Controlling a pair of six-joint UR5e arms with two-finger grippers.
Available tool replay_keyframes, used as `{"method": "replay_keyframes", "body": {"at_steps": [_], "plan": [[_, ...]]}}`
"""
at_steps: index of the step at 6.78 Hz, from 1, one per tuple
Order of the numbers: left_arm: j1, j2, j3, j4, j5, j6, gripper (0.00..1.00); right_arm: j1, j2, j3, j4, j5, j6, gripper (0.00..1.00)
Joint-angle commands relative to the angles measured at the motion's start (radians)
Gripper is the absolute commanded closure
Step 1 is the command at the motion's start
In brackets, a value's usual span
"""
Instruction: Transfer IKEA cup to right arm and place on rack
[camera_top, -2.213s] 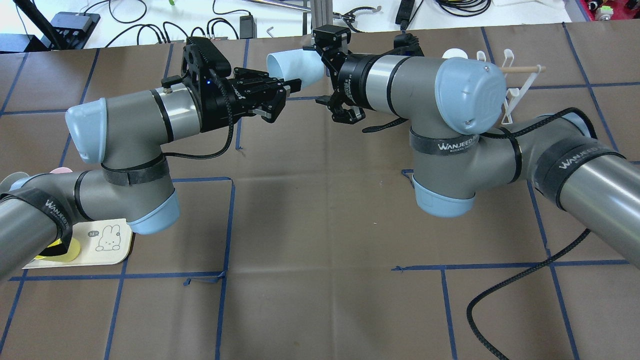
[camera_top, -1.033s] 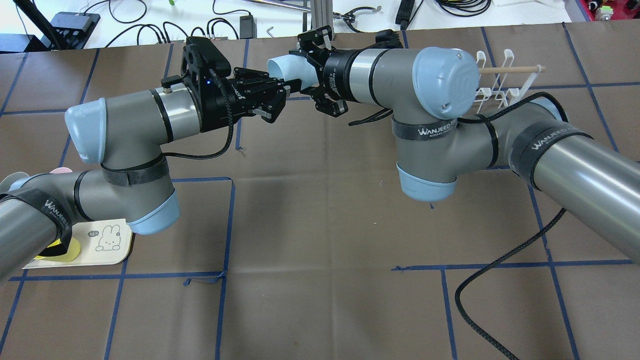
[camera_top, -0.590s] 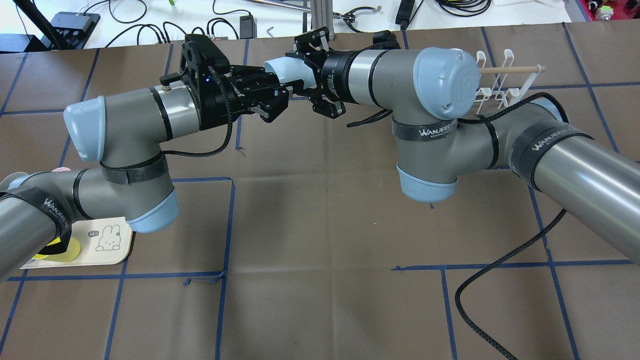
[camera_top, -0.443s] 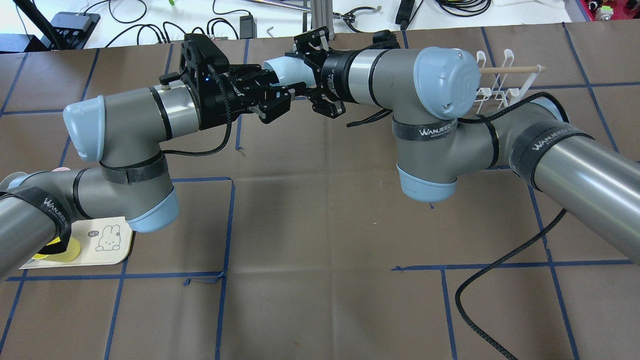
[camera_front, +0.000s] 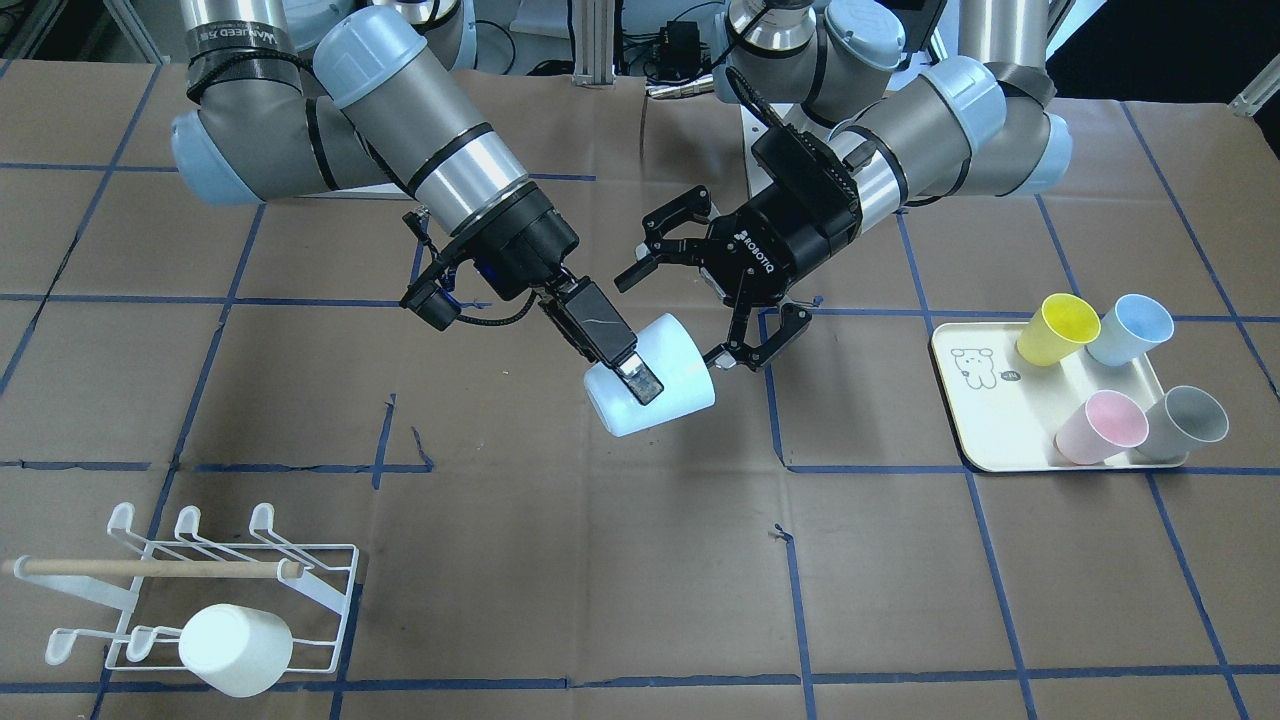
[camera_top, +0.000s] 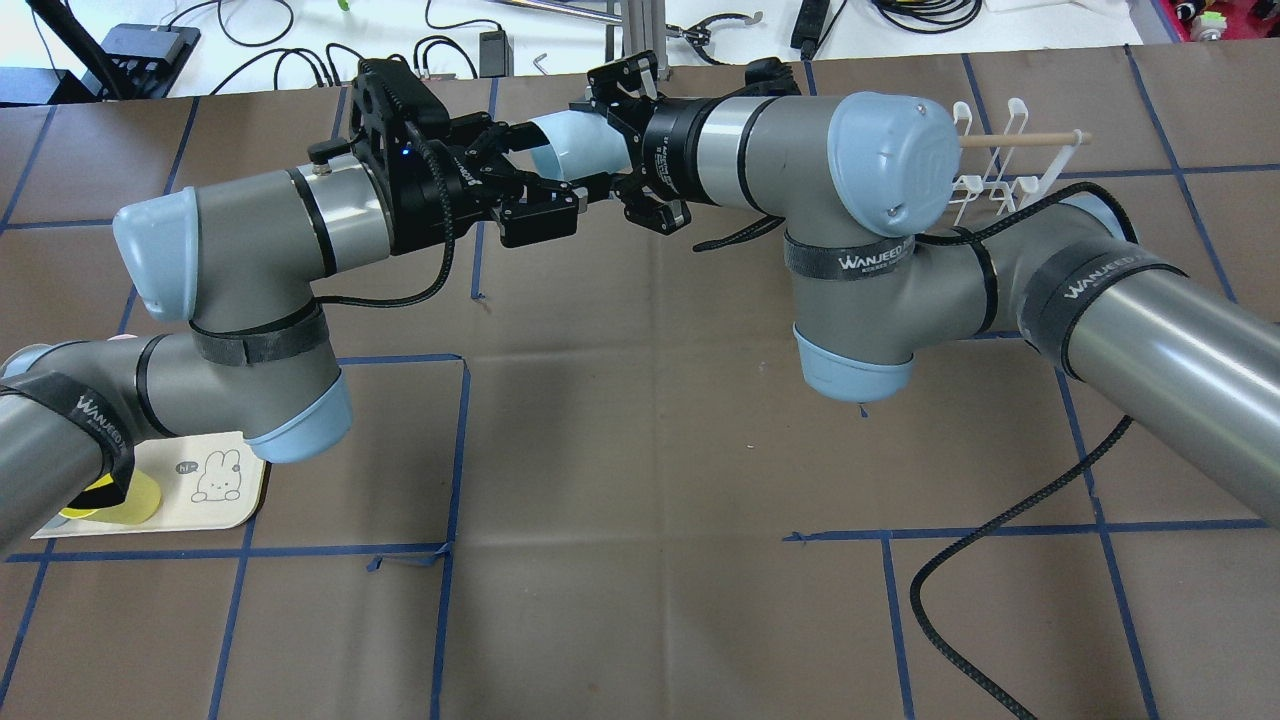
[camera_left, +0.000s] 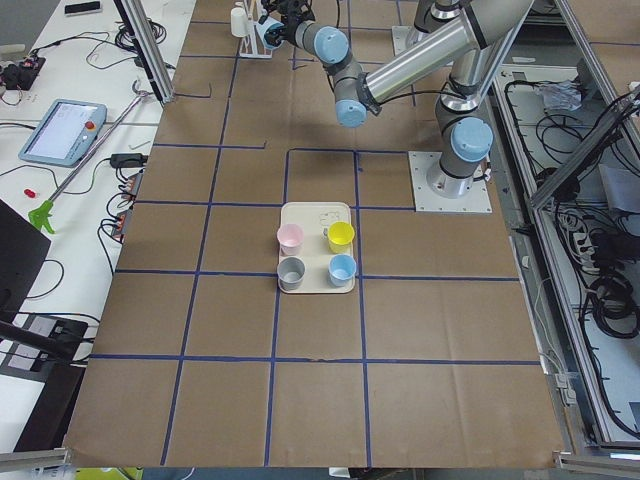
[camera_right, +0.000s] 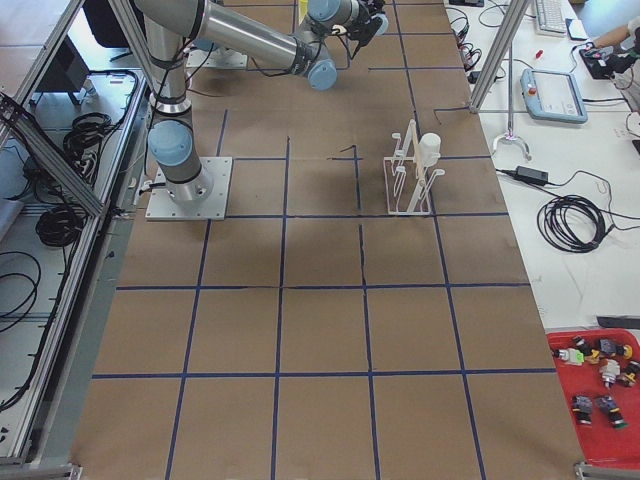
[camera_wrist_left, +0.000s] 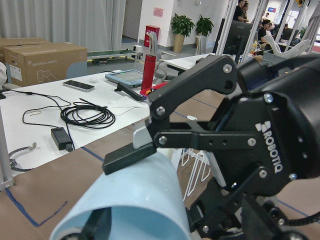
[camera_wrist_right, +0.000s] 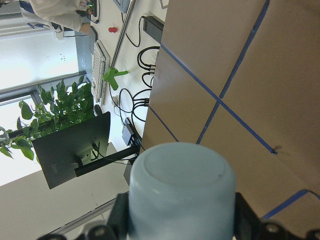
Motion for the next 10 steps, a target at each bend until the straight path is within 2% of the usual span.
{"method": "replay_keyframes", "body": {"at_steps": [1, 2, 3, 5, 6, 7, 8, 9, 10], "plan": [[0.079, 0.012, -0.003, -0.001, 0.004, 0.003, 0.01, -0.034, 0.018, -0.016, -0.011, -0.001, -0.008, 0.78], [0.157, 0.029, -0.006, -0.007, -0.001, 0.003, 0.01, -0.079, 0.035, -0.043, -0.014, -0.001, -0.027, 0.82], [0.178, 0.035, 0.001, -0.038, 0.018, 0.003, 0.01, -0.133, 0.037, -0.048, -0.027, -0.004, -0.118, 0.90], [0.173, 0.035, 0.040, -0.122, 0.233, 0.008, 0.01, -0.231, 0.025, -0.041, -0.027, -0.009, -0.412, 0.91], [0.169, 0.027, 0.110, -0.255, 0.331, 0.011, 0.01, -0.271, 0.023, -0.039, -0.027, -0.015, -0.549, 0.91], [0.140, 0.027, 0.191, -0.450, 0.489, 0.002, 0.01, -0.302, 0.018, -0.040, -0.027, -0.039, -0.676, 0.92], [0.088, 0.014, 0.324, -0.692, 0.678, -0.012, 0.01, -0.337, 0.015, -0.045, -0.028, -0.108, -0.811, 0.92], [0.037, 0.007, 0.444, -0.947, 0.837, -0.122, 0.01, -0.412, 0.018, -0.047, -0.028, -0.113, -0.982, 0.92], [0.017, 0.006, 0.527, -1.194, 0.888, -0.272, 0.01, -0.472, 0.031, -0.050, -0.030, -0.110, -1.153, 0.92]]}}
